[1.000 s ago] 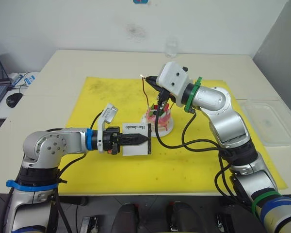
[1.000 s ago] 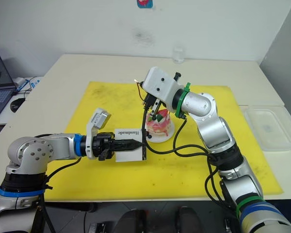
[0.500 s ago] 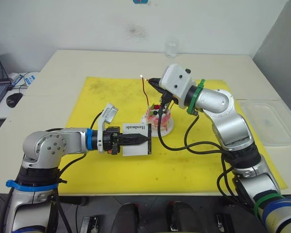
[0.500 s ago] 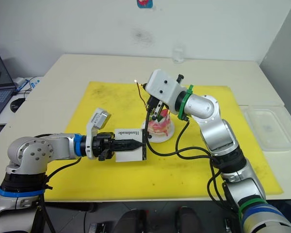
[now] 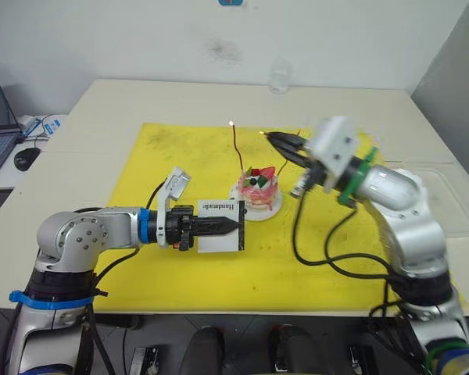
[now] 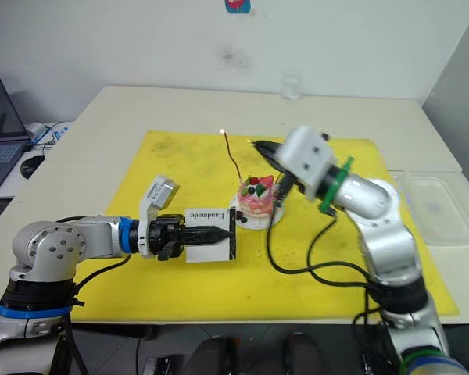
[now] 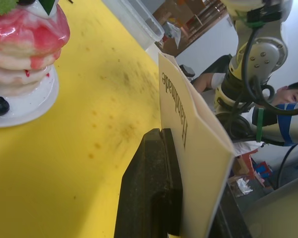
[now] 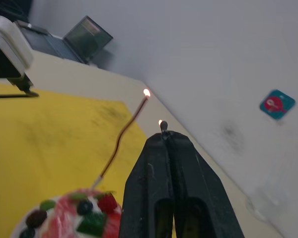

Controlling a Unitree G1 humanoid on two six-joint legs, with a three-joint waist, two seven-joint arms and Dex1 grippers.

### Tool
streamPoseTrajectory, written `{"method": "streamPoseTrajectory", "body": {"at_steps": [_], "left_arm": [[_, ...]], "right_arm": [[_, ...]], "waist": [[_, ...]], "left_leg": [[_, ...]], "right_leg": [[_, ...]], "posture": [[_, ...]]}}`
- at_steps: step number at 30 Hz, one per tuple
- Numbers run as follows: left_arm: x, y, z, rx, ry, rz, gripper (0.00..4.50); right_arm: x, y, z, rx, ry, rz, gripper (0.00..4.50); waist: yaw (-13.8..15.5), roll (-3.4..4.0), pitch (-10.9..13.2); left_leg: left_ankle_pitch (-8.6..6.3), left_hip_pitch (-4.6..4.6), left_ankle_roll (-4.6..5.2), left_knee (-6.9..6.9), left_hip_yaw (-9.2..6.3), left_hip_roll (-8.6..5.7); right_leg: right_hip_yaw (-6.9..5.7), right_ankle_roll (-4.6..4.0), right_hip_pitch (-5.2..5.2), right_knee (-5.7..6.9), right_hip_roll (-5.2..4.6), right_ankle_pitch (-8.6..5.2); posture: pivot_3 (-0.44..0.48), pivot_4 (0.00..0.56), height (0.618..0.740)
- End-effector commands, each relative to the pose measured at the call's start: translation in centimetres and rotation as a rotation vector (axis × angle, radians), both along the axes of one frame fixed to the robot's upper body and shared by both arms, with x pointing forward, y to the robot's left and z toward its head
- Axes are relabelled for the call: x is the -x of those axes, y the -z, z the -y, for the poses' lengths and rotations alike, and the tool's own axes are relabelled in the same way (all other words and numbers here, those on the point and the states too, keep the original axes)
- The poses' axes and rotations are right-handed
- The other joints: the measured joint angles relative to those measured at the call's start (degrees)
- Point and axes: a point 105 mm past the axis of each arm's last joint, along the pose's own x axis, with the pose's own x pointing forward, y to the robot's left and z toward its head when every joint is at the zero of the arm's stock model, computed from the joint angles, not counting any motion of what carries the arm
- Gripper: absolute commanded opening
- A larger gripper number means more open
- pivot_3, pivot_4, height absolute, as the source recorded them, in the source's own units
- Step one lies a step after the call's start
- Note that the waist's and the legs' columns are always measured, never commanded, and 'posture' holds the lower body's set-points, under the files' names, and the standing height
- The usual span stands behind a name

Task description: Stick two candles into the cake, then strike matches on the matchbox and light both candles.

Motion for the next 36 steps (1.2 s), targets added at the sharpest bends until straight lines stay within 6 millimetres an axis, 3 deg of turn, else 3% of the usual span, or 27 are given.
{"method": "streamPoseTrajectory", "body": {"at_steps": [1, 2, 6, 8, 11, 18, 22, 23, 26, 32, 35, 36], "left_arm": [[0.4, -0.8, 0.2, 0.018, 0.025, 0.033, 0.0], [0.4, -0.7, 0.2, 0.019, 0.026, 0.031, 0.0], [0.4, -0.6, 0.4, 0.026, 0.036, 0.024, 0.0], [0.3, -0.6, 0.5, 0.027, 0.041, 0.023, 0.0], [0.1, -0.6, 0.8, 0.03, 0.05, 0.024, 0.0], [0.1, -0.7, 0.9, 0.029, 0.058, 0.026, 0.0], [0.3, -0.8, 0.8, 0.026, 0.053, 0.025, 0.0], [0.4, -0.8, 0.7, 0.026, 0.051, 0.025, 0.0], [0.5, -0.8, 0.6, 0.024, 0.043, 0.026, 0.0], [0.6, -0.8, 0.4, 0.024, 0.034, 0.025, 0.0], [0.5, -0.8, 0.4, 0.023, 0.031, 0.025, 0.0], [0.5, -0.8, 0.4, 0.023, 0.031, 0.025, 0.0]], "right_arm": [[1.2, -1.4, 4.5, -0.013, 0.151, 0.122, 0.05], [1.0, -1.1, 6.1, -0.014, 0.218, 0.122, 0.05], [-0.7, 0.3, 16.7, -0.145, 0.726, 0.036, 0.05], [-1.2, 1.5, 20.3, -0.205, 0.907, -0.047, 0.05], [-1.9, 3.8, 23.9, -0.326, 1.071, -0.214, 0.05], [-3.5, 6.6, 26.2, -0.377, 1.159, -0.376, 0.05], [-4.3, 7.2, 27.4, -0.41, 1.196, -0.386, 0.05], [-4.5, 7.1, 27.7, -0.416, 1.207, -0.377, 0.23], [-4.6, 6.8, 28.5, -0.44, 1.247, -0.343, 1.0], [-4.5, 5.5, 29.1, -0.457, 1.279, -0.261, 3.29], [-5.0, 4.4, 28.0, -0.462, 1.212, -0.203, 4.43], [-5.3, 4.1, 27.4, -0.466, 1.177, -0.193, 4.48]], "waist": [[0.02, 0.0, 0.0], [0.05, 0.0, 0.0], [0.25, 0.0, 0.0], [0.15, 0.0, 0.0], [-0.2, 0.0, 0.0], [-0.42, 0.01, 0.0], [-0.5, 0.01, 0.01], [-0.5, 0.01, 0.01], [-0.48, 0.01, 0.01], [-0.48, 0.01, 0.01], [-0.5, 0.01, 0.01], [-0.52, 0.02, 0.01]], "left_leg": [[0.0, 0.01, 0.0, 0.0, -0.01, 0.01], [0.0, 0.02, 0.0, 0.0, -0.01, 0.02], [0.0, 0.03, 0.0, 0.01, -0.01, 0.02], [0.0, 0.08, 0.0, 0.02, 0.07, 0.01], [0.0, 0.13, 0.0, 0.01, 0.09, 0.03], [0.0, 0.11, 0.01, -0.1, 0.07, -0.03], [0.0, 0.09, 0.01, -0.12, 0.12, -0.04], [0.0, 0.08, 0.01, -0.12, 0.12, -0.04], [0.0, 0.08, 0.01, -0.1, 0.14, -0.03], [0.0, 0.08, 0.01, -0.1, 0.14, -0.03], [0.0, 0.08, 0.01, -0.1, 0.15, -0.03], [0.0, 0.09, 0.01, -0.1, 0.15, -0.03]], "right_leg": [[0.0, 0.0, 0.01, 0.0, 0.0, 0.0], [-0.01, 0.0, 0.01, 0.0, 0.0, 0.0], [-0.01, -0.01, 0.01, 0.02, 0.0, 0.0], [0.06, -0.01, 0.01, 0.04, -0.05, 0.01], [0.09, -0.03, 0.02, 0.06, -0.08, 0.02], [0.07, -0.08, -0.02, 0.06, 0.14, -0.03], [0.11, -0.07, -0.03, 0.04, 0.19, -0.04], [0.11, -0.07, -0.03, 0.04, 0.18, -0.04], [0.13, -0.06, -0.03, 0.04, 0.15, -0.04], [0.13, -0.05, -0.03, 0.04, 0.14, -0.04], [0.13, -0.05, -0.03, 0.05, 0.15, -0.04], [0.14, -0.05, -0.03, 0.05, 0.15, -0.04]], "posture": [[0.0, 0.15, 0.74], [0.0, 0.15, 0.74], [0.0, 0.15, 0.74], [0.0, 0.15, 0.74], [0.0, 0.15, 0.74], [0.0, 0.15, 0.74], [0.0, 0.15, 0.74], [0.0, 0.15, 0.74], [0.0, 0.15, 0.74], [0.0, 0.15, 0.74], [0.0, 0.15, 0.74], [0.0, 0.15, 0.74]]}}
